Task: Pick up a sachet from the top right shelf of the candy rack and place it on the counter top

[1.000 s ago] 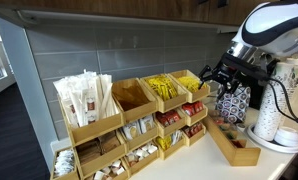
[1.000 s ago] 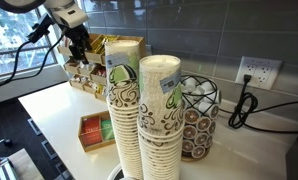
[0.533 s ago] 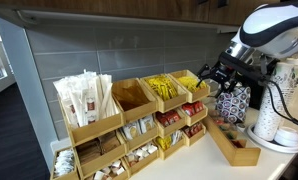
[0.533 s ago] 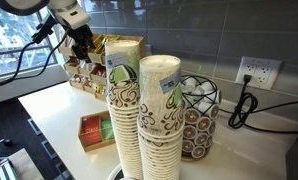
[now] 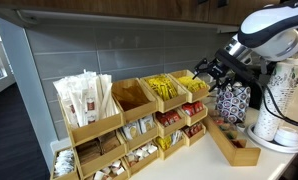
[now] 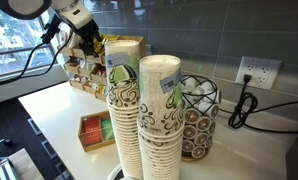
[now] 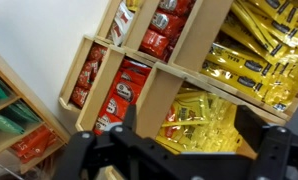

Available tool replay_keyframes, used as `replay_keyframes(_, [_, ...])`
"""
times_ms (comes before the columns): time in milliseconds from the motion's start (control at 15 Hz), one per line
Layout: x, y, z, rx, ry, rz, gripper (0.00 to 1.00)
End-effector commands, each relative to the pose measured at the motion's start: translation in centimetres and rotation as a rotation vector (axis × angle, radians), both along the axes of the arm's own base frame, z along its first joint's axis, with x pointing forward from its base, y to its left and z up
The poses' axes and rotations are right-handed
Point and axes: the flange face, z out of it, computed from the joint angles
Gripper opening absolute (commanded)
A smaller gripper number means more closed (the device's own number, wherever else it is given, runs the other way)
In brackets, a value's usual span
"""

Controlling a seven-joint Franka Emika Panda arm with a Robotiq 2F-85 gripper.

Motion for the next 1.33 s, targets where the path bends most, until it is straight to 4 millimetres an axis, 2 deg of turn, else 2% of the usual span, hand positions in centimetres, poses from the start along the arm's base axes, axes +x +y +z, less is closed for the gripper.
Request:
replay_keyframes(0, [0.8,0.3,-0.7,0.036,-0.066,-0.021,1.0])
replay_keyframes(267, [1.6,0.8,-1.6,0.041,-0.097,-0.023,1.0])
replay_keyframes(333, [1.7,0.7,-1.7,0.039,-0.107,-0.026,0.96])
replay_keyframes(467, [1.8,0.5,-2.0,0.035,-0.12,-0.036,0.76])
replay_keyframes(733, [2.0,-0.1,-2.3,0.037,-0.151,-0.059,0.47])
replay_keyframes(933, [2.2,-0.1,-2.5,0.044,-0.158,-0.058,0.46])
replay_keyframes(1000, [2.2,0.0,-2.6,0.048,-0.16,-0.057,0.58])
replay_keyframes(1133, [2.4,0.2,-2.7,0.056,-0.166,-0.057,0.67])
replay_keyframes(1267, [2.6,0.2,-3.0,0.06,-0.164,-0.055,0.69])
